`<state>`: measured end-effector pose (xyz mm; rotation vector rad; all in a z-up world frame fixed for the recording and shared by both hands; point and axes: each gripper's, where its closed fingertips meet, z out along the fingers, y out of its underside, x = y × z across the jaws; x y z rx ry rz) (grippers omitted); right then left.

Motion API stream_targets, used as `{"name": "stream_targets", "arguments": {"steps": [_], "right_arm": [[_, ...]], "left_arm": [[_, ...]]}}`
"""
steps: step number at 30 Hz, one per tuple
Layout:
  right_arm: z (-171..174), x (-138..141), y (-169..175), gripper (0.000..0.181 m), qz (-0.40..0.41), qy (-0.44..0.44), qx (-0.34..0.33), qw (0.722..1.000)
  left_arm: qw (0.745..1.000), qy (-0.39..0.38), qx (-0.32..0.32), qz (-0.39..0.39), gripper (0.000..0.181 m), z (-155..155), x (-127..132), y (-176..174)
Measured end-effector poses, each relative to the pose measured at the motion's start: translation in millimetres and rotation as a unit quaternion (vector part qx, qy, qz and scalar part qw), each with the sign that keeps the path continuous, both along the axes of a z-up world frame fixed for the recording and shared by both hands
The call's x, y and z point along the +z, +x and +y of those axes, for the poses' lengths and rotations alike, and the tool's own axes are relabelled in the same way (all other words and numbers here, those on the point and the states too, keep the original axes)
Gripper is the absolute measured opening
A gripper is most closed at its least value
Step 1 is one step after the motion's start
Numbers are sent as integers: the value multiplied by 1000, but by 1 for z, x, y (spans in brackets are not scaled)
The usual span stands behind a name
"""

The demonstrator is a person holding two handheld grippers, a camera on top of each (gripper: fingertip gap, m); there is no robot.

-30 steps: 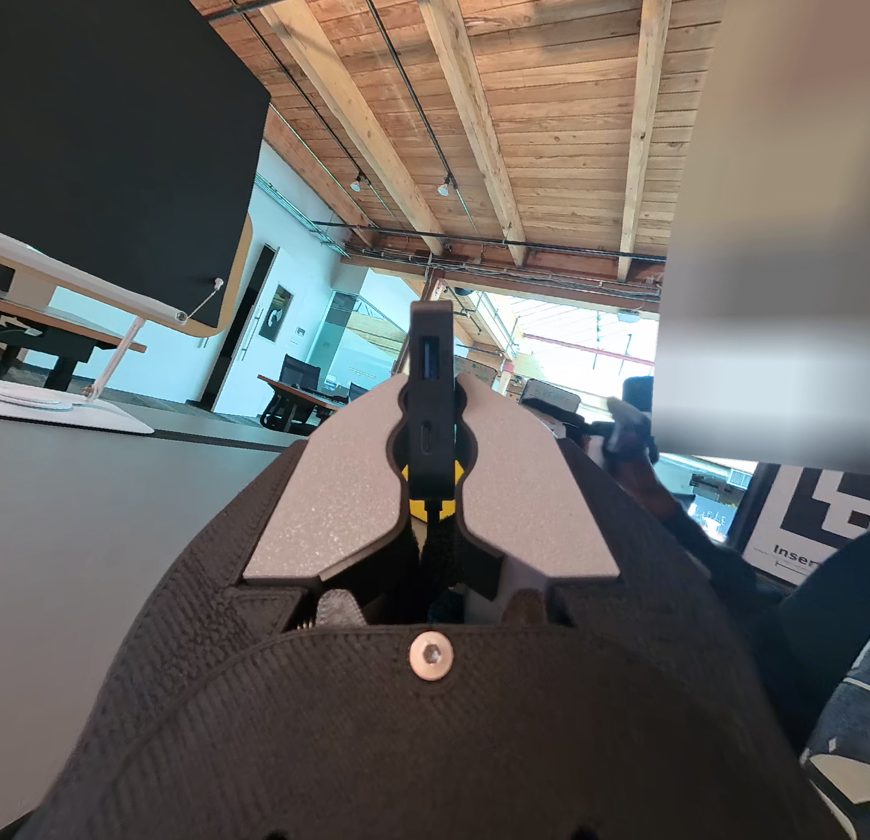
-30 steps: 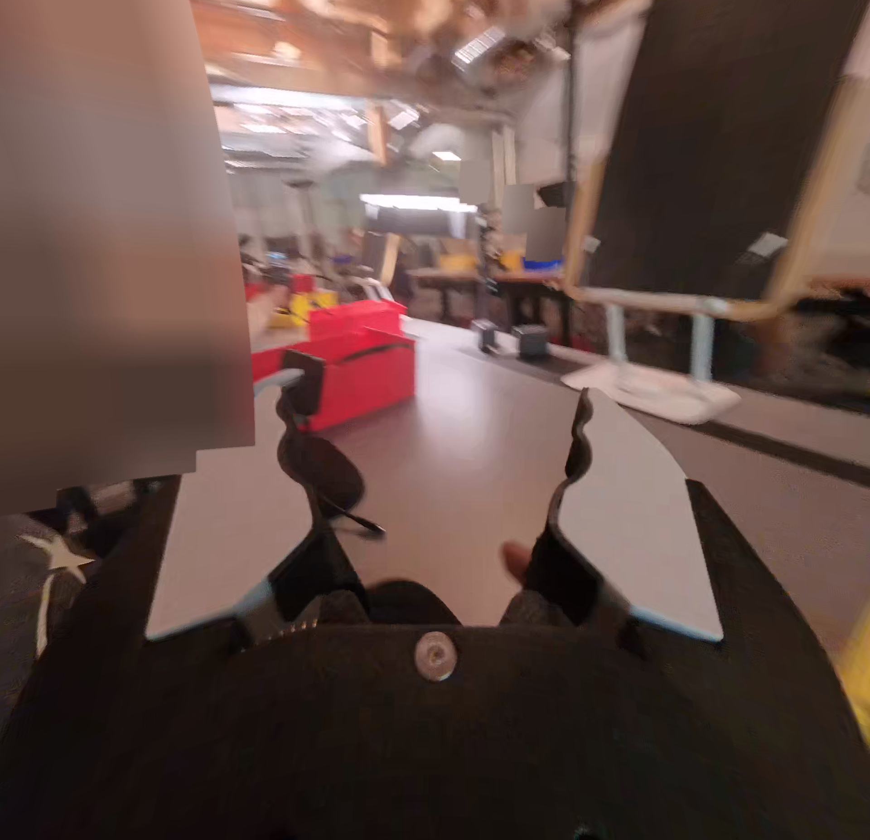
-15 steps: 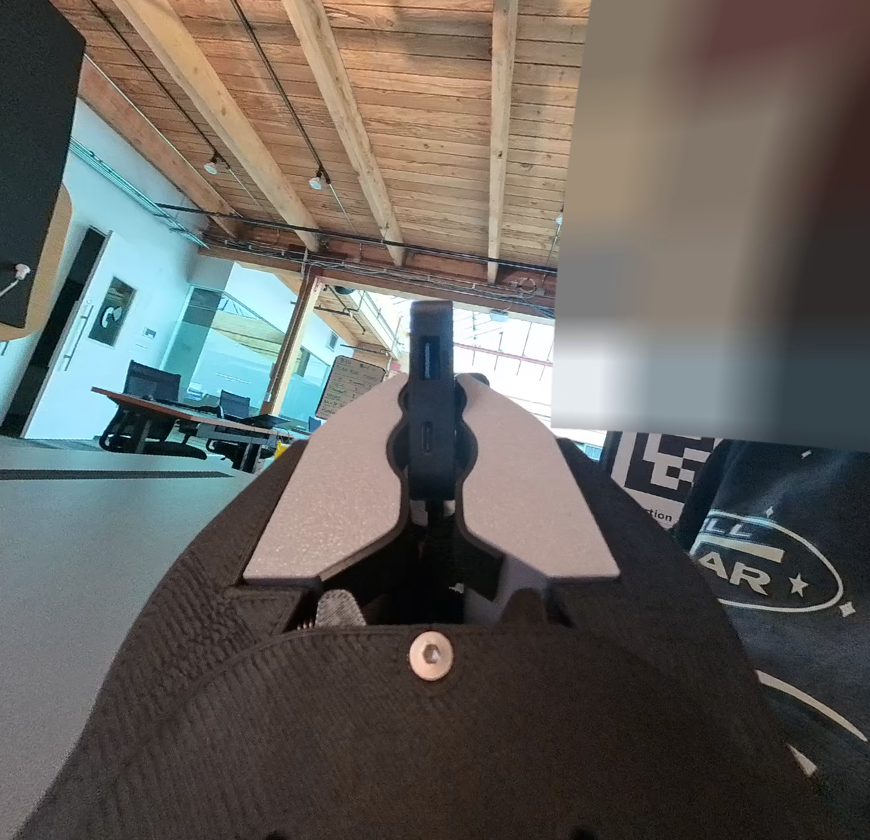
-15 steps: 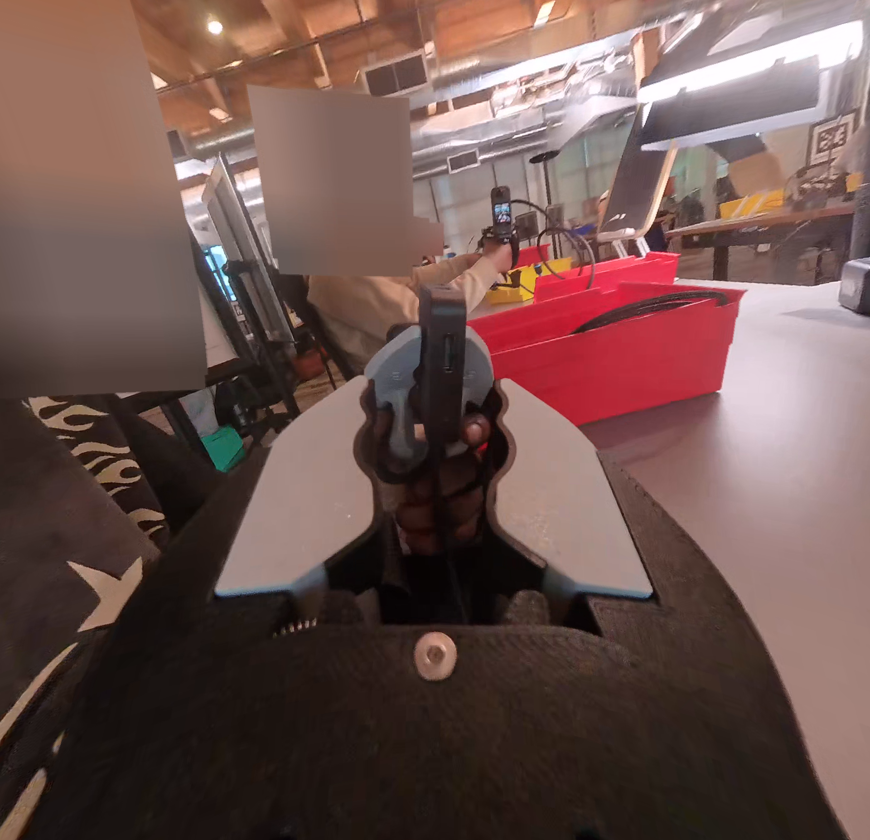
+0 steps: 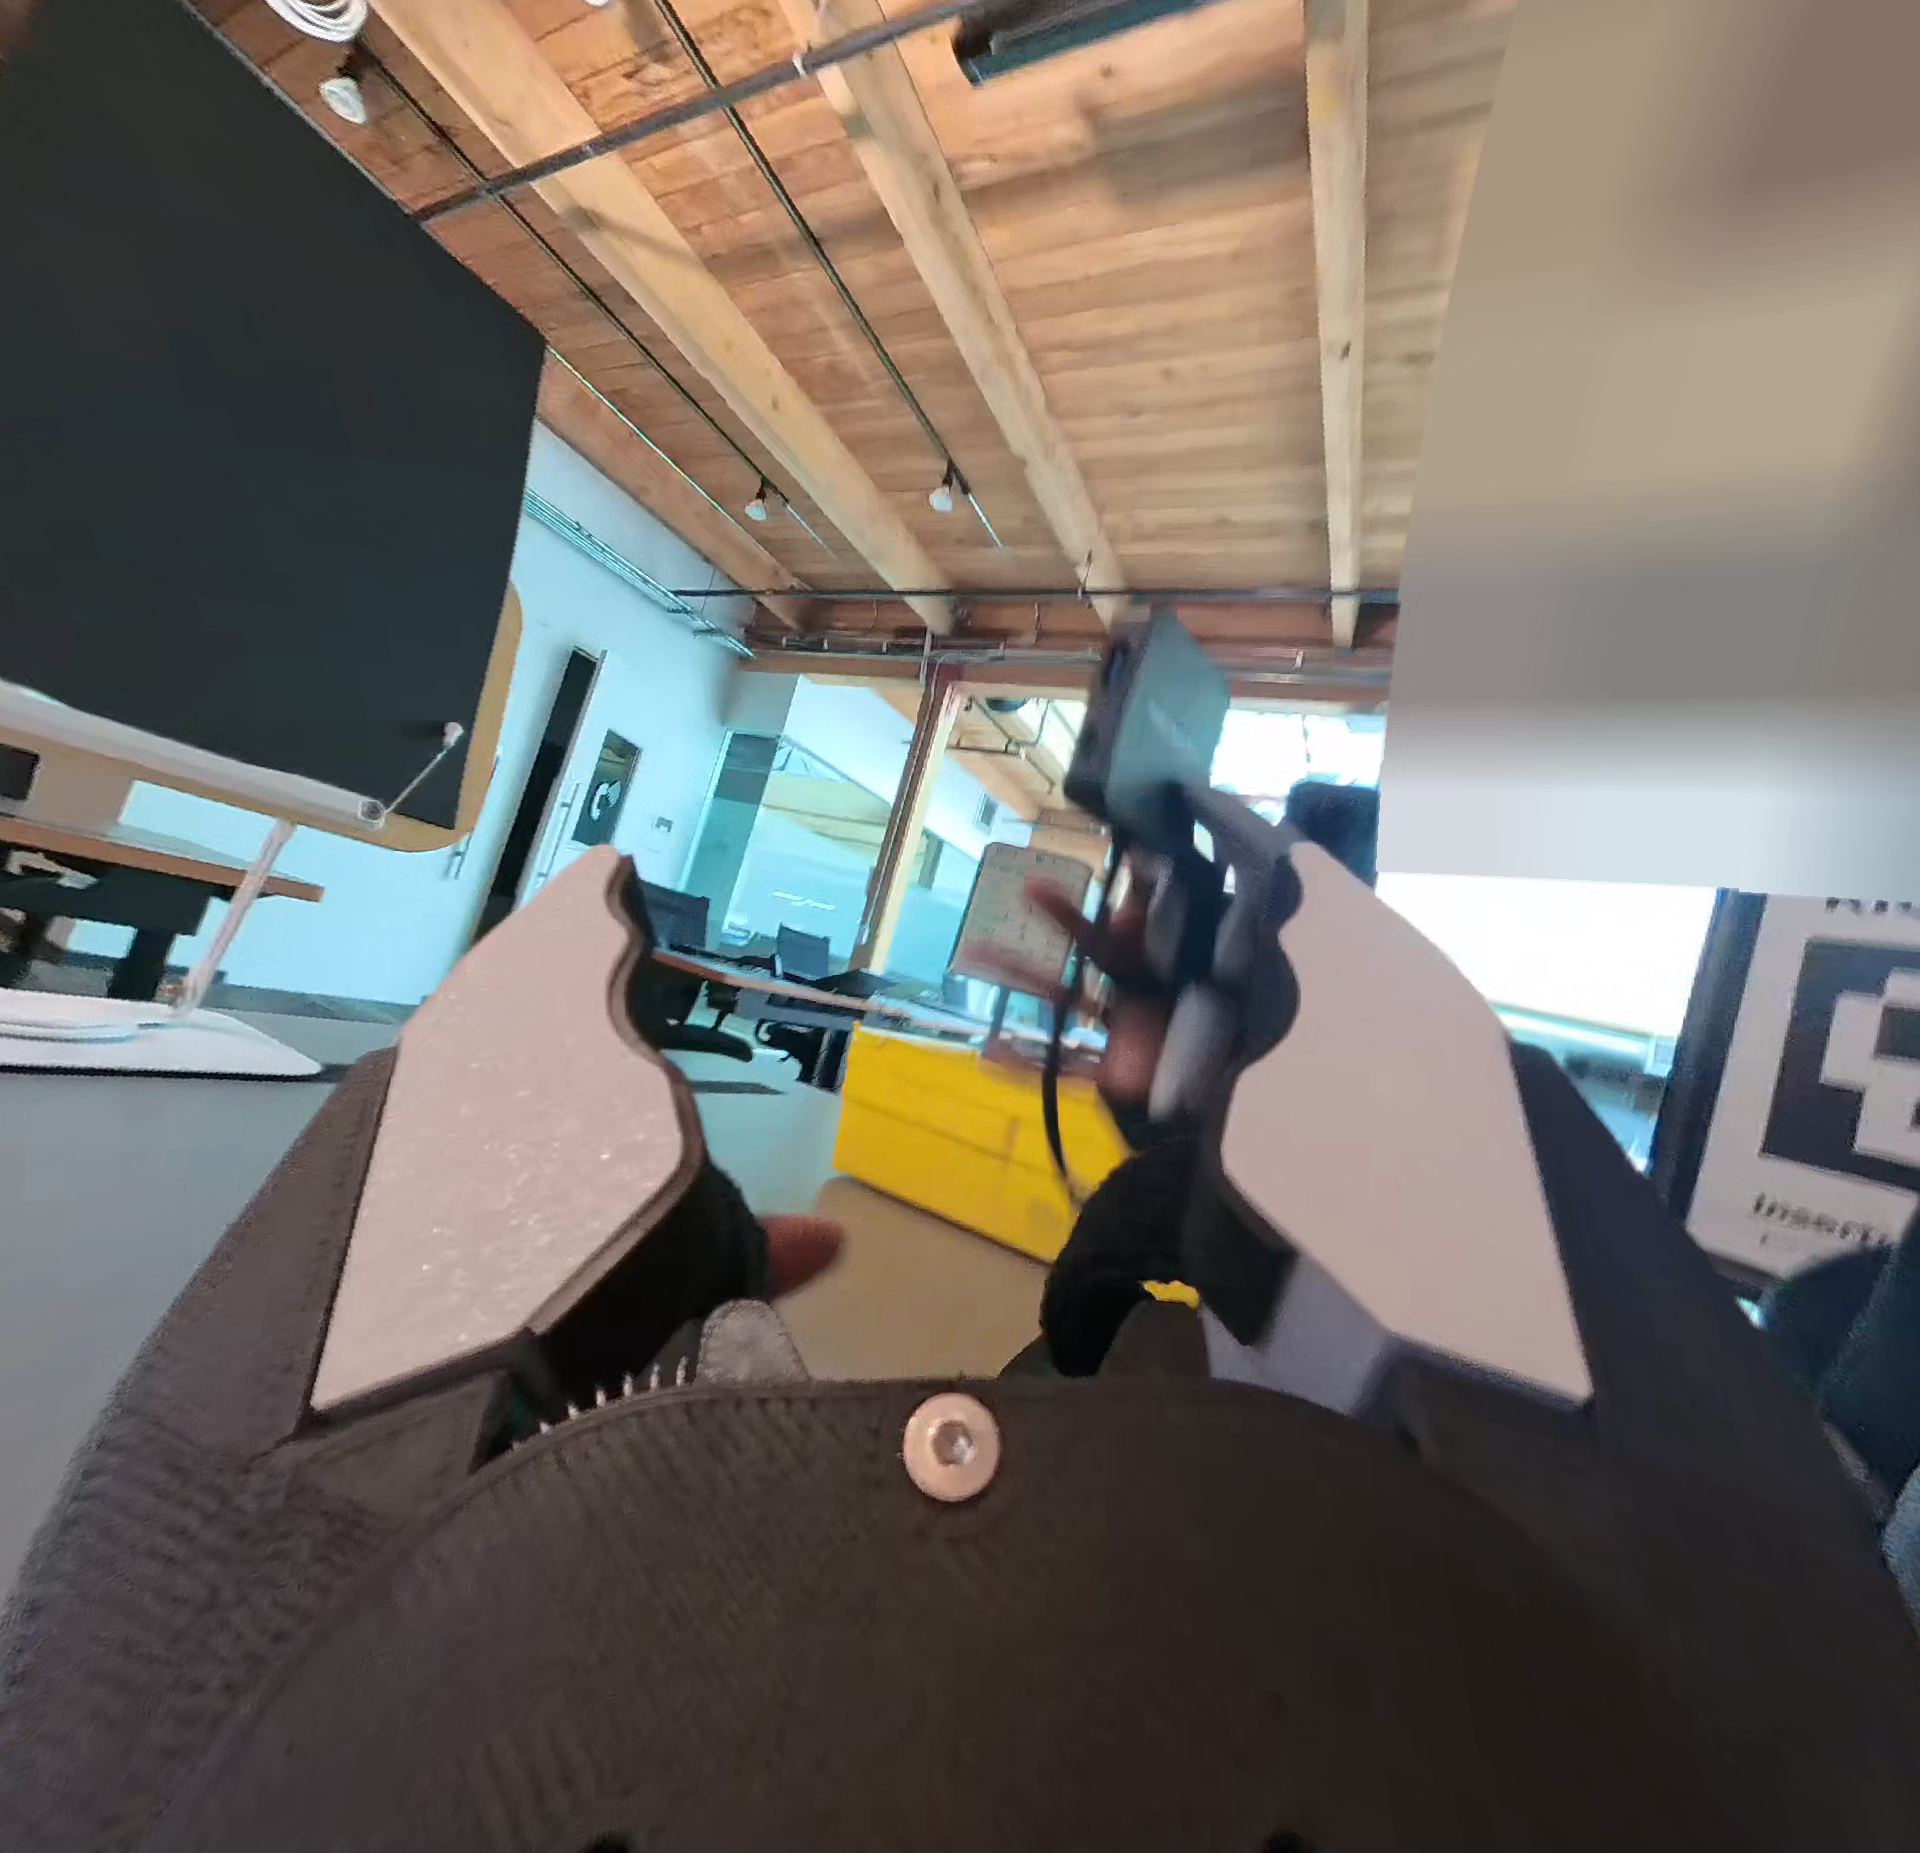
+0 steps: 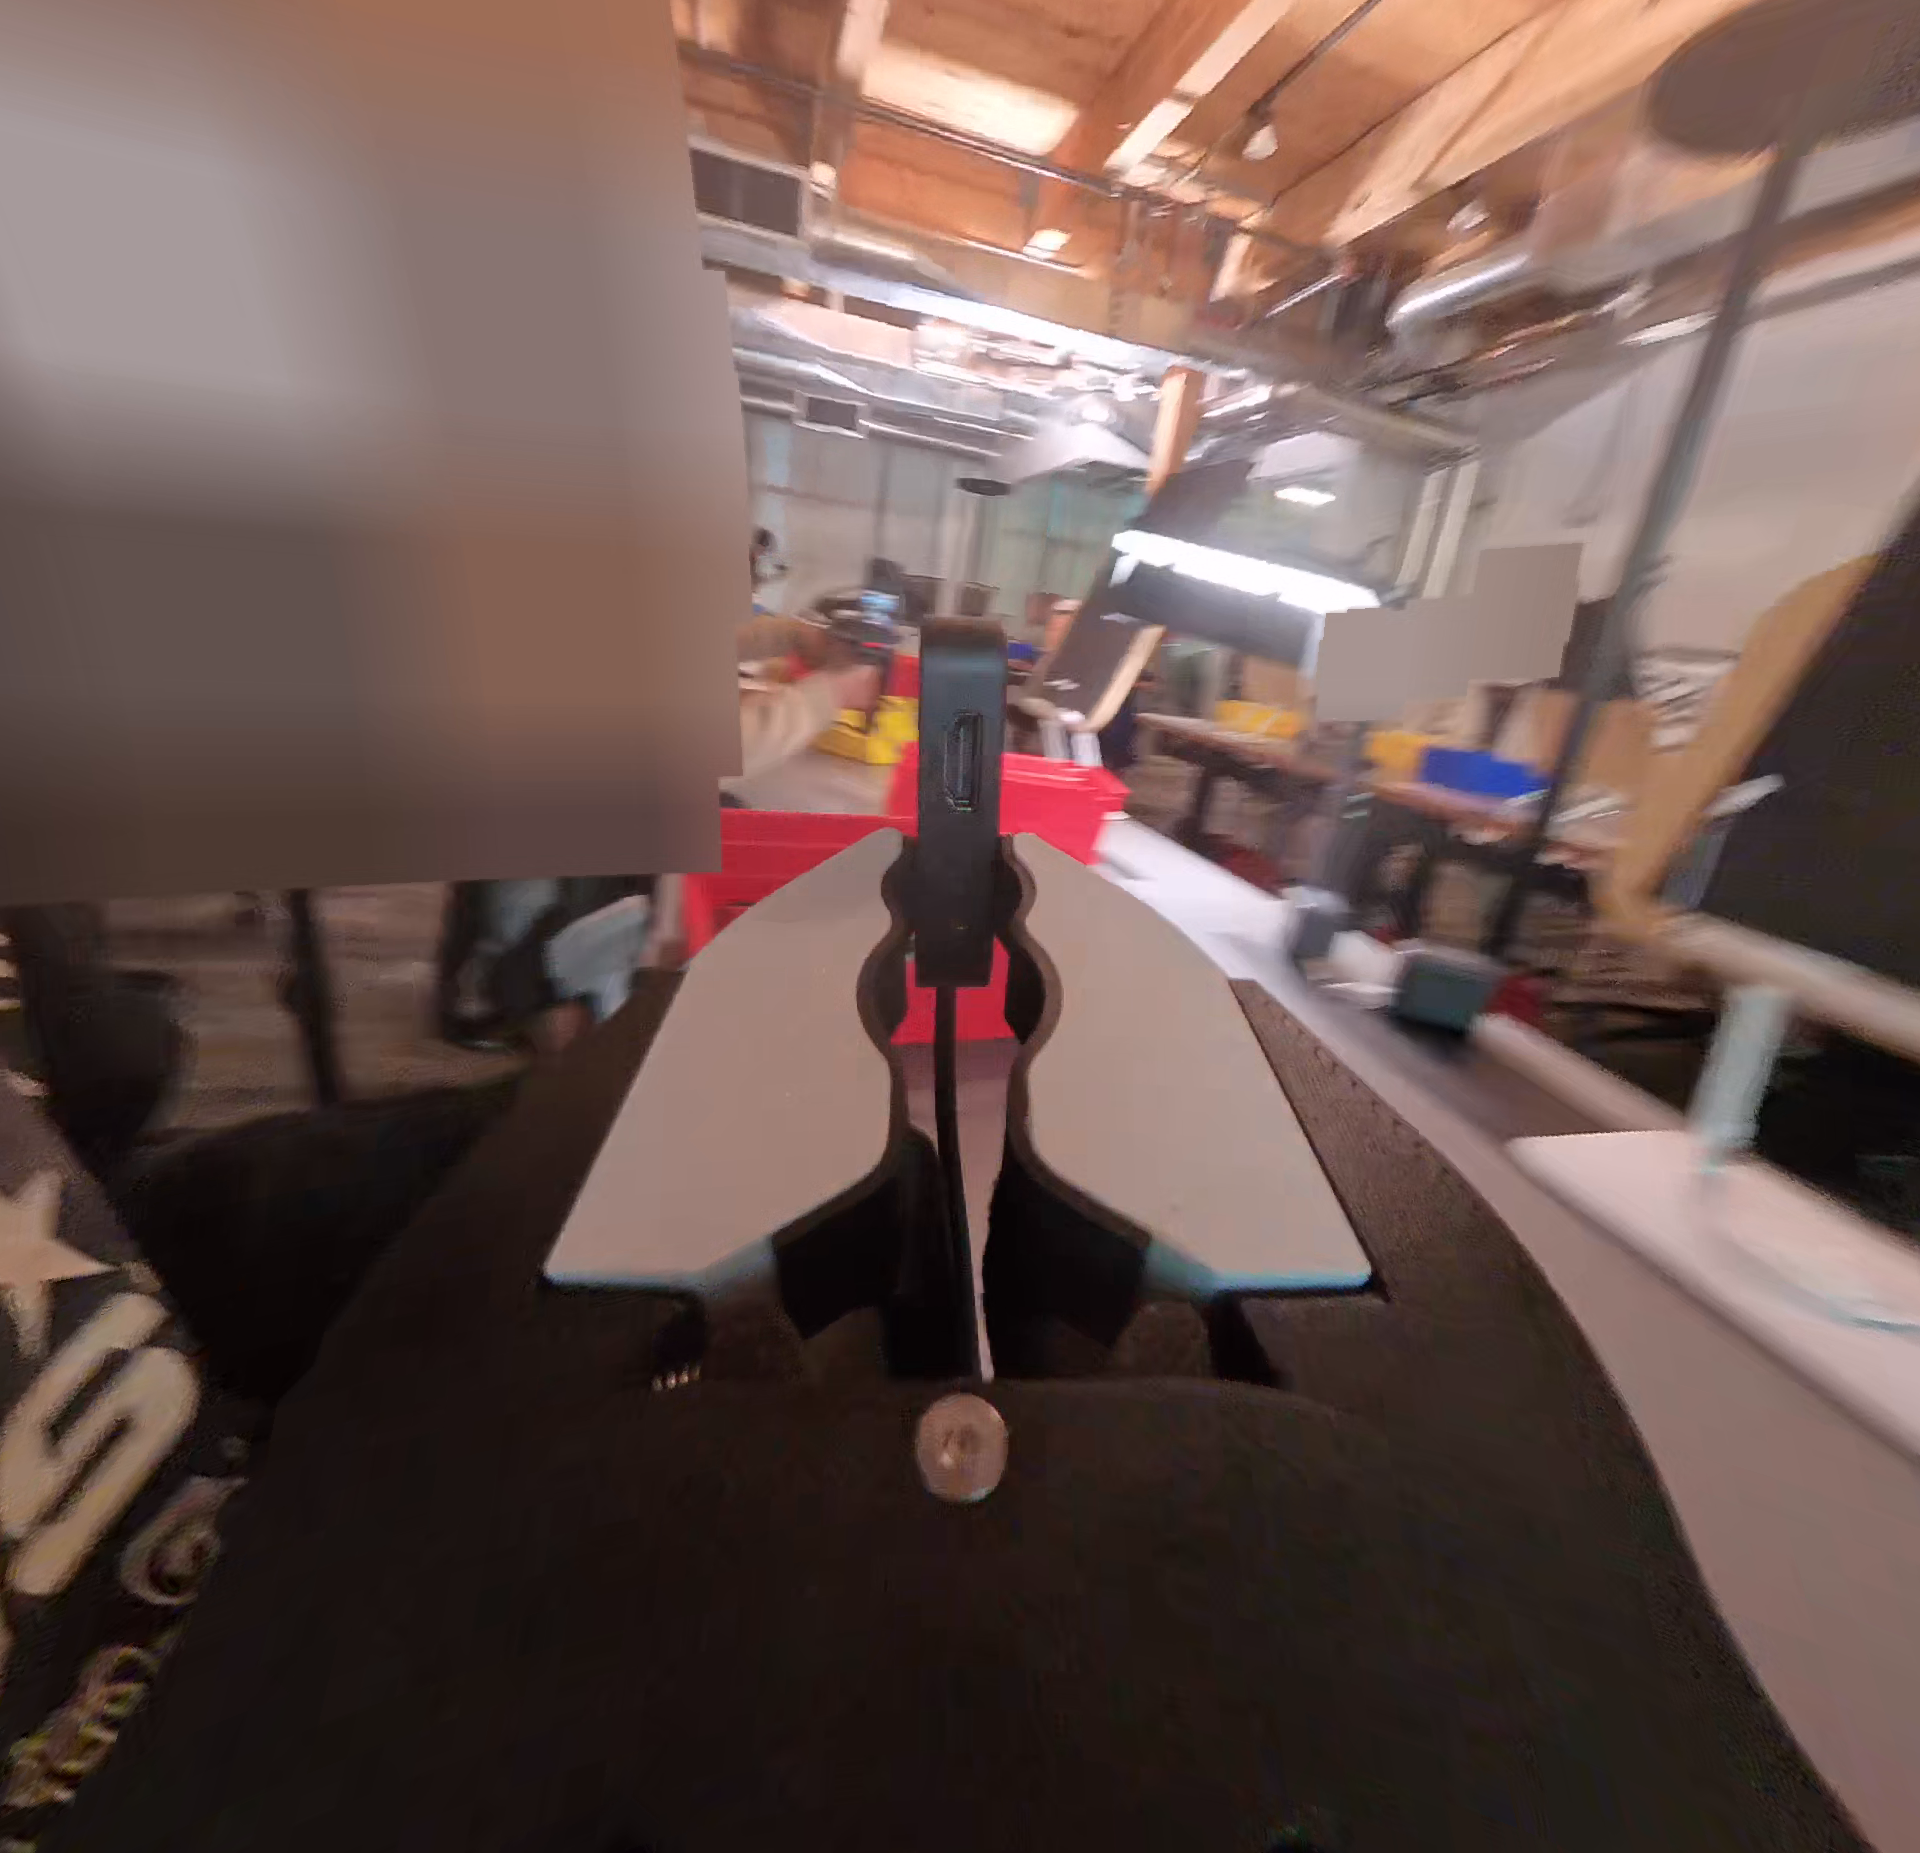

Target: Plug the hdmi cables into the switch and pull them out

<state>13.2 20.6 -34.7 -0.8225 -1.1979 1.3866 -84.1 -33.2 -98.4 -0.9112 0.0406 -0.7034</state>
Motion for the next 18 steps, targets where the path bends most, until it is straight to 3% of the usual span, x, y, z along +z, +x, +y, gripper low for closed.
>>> {"name": "stream_targets", "arguments": {"steps": [4,7,10,13,18], "right_arm": [[61,61,60,14,8,107,-109,988],[111,65,95,14,-83,185,-144,969],[164,37,123,14,-199,237,-154,939],[208,-8,147,14,-330,224,-140,907],[263,-73,182,14,-517,194,-136,822]], "left_arm": [[1000,-5,-2,-5,110,2,-2,0],[1000,4,-11,-20,106,0,0,-3],[1000,7,-9,-18,104,0,1,-3],[1000,4,-13,-14,102,1,0,-1],[1000,3,-19,-25,99,0,-1,-4]]}}
